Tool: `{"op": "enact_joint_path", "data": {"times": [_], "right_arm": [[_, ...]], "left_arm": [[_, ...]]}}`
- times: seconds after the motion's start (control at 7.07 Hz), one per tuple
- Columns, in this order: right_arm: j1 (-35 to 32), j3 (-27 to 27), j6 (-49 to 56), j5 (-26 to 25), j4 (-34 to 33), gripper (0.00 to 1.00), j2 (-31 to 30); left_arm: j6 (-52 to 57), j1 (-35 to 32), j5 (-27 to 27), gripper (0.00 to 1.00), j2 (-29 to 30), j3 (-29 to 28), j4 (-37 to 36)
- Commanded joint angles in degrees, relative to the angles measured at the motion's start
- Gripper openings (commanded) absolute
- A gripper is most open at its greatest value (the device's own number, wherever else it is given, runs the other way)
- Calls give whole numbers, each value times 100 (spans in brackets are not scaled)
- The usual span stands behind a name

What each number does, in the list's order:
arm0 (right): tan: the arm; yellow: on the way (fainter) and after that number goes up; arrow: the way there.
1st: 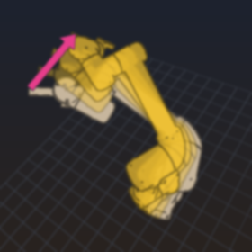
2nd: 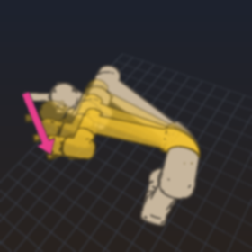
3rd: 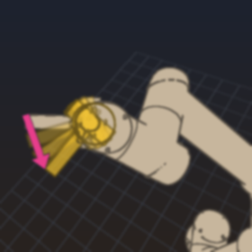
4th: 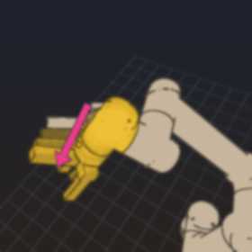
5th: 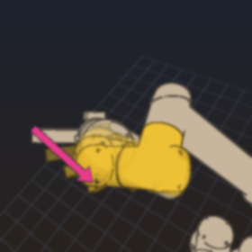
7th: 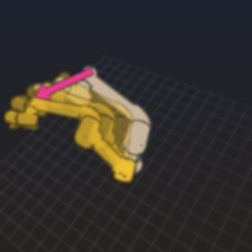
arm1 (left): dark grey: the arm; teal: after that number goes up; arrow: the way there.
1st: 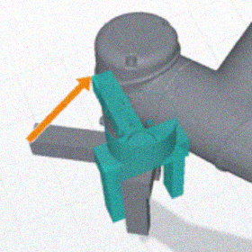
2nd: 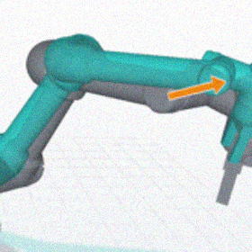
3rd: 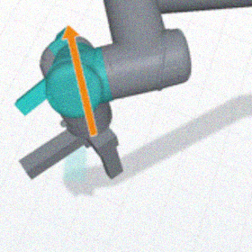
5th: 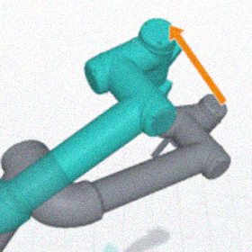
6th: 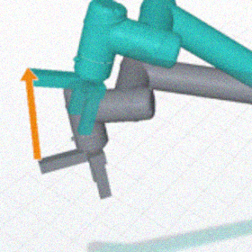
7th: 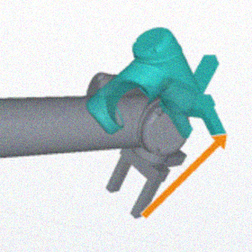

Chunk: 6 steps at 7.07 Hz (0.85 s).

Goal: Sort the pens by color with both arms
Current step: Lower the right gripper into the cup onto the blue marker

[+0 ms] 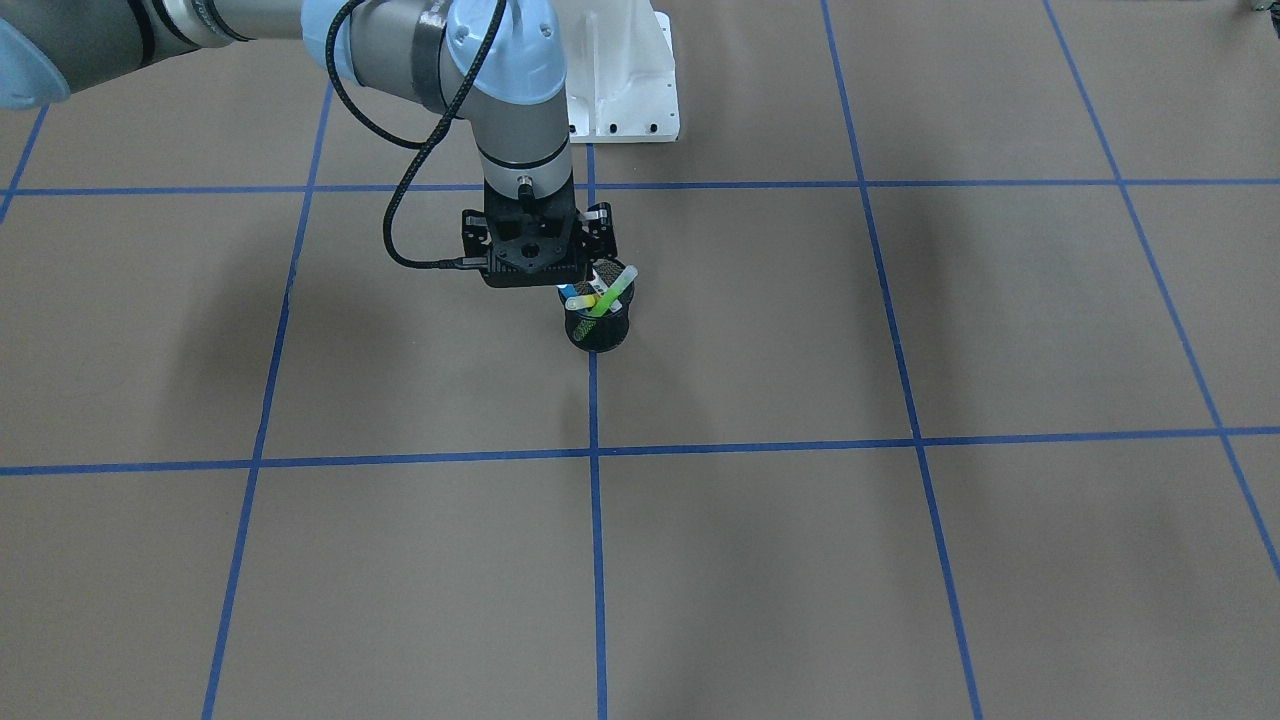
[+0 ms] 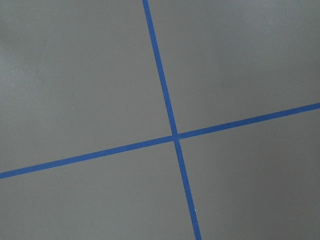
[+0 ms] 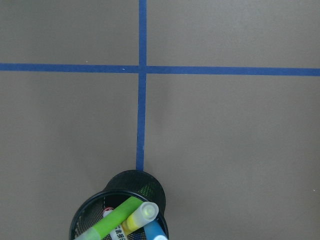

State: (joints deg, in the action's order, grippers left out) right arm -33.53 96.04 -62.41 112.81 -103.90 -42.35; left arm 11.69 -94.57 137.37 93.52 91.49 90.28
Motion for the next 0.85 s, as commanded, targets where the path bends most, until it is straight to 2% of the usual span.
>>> {"op": "enact_joint_path", "data": {"times": [0.0, 0.42, 0.71], "right_arm": [[13, 2, 341, 222, 10, 89, -19], [5, -225, 607, 285, 89, 82, -10], [-92, -567, 660, 285, 526, 82, 16]], "left_arm": [[0, 0, 0, 99, 0, 0, 7], [0, 0, 0, 99, 0, 0, 7], [9, 0, 0, 99, -9, 9, 7]]}}
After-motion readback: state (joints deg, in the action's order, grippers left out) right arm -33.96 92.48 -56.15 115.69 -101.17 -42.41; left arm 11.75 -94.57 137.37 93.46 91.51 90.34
